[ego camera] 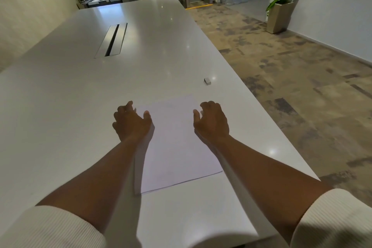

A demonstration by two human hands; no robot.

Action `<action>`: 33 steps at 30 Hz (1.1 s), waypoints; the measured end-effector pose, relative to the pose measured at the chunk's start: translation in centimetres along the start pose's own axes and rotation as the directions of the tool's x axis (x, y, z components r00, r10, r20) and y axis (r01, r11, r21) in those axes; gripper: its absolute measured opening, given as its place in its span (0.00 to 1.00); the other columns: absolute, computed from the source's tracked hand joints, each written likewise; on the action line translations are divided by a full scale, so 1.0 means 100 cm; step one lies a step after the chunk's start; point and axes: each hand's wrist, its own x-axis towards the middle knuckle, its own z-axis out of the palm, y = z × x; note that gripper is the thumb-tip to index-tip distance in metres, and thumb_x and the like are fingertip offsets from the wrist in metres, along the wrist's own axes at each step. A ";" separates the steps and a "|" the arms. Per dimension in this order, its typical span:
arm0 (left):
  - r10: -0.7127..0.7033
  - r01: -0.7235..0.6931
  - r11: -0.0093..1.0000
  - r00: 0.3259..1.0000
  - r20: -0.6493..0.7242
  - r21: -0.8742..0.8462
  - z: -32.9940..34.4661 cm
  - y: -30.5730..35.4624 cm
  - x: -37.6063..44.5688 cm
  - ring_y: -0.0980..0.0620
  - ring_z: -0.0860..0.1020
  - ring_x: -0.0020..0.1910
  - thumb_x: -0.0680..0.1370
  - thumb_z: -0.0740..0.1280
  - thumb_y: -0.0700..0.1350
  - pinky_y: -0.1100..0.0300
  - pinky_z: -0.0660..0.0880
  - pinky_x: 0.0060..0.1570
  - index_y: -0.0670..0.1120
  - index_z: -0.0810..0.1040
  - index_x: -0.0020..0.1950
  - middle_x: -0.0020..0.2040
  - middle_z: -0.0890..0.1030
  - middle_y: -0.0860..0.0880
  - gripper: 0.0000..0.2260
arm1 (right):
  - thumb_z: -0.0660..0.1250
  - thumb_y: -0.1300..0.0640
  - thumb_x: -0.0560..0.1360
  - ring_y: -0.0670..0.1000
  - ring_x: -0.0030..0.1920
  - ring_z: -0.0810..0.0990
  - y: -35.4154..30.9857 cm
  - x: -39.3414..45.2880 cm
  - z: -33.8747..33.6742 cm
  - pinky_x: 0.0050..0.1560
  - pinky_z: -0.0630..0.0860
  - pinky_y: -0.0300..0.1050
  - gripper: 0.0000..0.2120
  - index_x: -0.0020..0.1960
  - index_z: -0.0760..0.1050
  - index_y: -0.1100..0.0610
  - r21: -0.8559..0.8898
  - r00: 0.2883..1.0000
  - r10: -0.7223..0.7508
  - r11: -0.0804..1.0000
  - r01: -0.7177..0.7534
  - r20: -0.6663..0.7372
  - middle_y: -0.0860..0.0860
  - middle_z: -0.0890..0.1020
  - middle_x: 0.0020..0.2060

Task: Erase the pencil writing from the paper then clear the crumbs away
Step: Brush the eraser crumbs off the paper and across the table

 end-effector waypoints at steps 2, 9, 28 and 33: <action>0.032 -0.032 0.999 0.999 0.016 0.011 0.003 0.008 -0.001 0.43 0.66 0.73 0.80 0.66 0.54 0.44 0.64 0.68 0.48 0.68 0.77 0.72 0.70 0.45 0.27 | 0.56 0.44 0.80 0.54 0.65 0.70 0.004 -0.003 0.005 0.65 0.67 0.52 0.21 0.63 0.74 0.56 -0.083 0.993 -0.115 0.990 0.115 0.007 0.53 0.77 0.61; 0.292 -0.289 0.956 0.951 0.105 -0.042 0.022 0.057 -0.003 0.46 0.66 0.75 0.82 0.65 0.50 0.48 0.61 0.70 0.52 0.73 0.74 0.73 0.74 0.49 0.20 | 0.34 0.32 0.77 0.53 0.78 0.33 0.034 0.000 0.004 0.70 0.34 0.72 0.35 0.74 0.64 0.43 -0.237 0.969 -0.083 0.961 0.139 0.232 0.52 0.45 0.80; 0.521 -0.546 0.838 0.788 0.326 -0.019 0.080 0.109 -0.017 0.49 0.60 0.81 0.88 0.52 0.47 0.50 0.53 0.80 0.47 0.67 0.80 0.81 0.65 0.48 0.21 | 0.28 0.32 0.75 0.53 0.77 0.31 0.040 0.019 0.013 0.69 0.31 0.72 0.38 0.77 0.58 0.41 -0.309 0.985 0.029 0.951 0.026 0.171 0.56 0.42 0.79; 0.519 -0.548 0.836 0.793 0.320 0.002 0.083 0.110 -0.018 0.49 0.59 0.81 0.87 0.52 0.48 0.50 0.52 0.81 0.47 0.66 0.81 0.81 0.64 0.48 0.22 | 0.30 0.30 0.74 0.57 0.78 0.33 0.035 0.023 0.016 0.68 0.32 0.73 0.43 0.79 0.54 0.54 -0.349 0.952 0.307 0.893 -0.284 0.012 0.62 0.44 0.78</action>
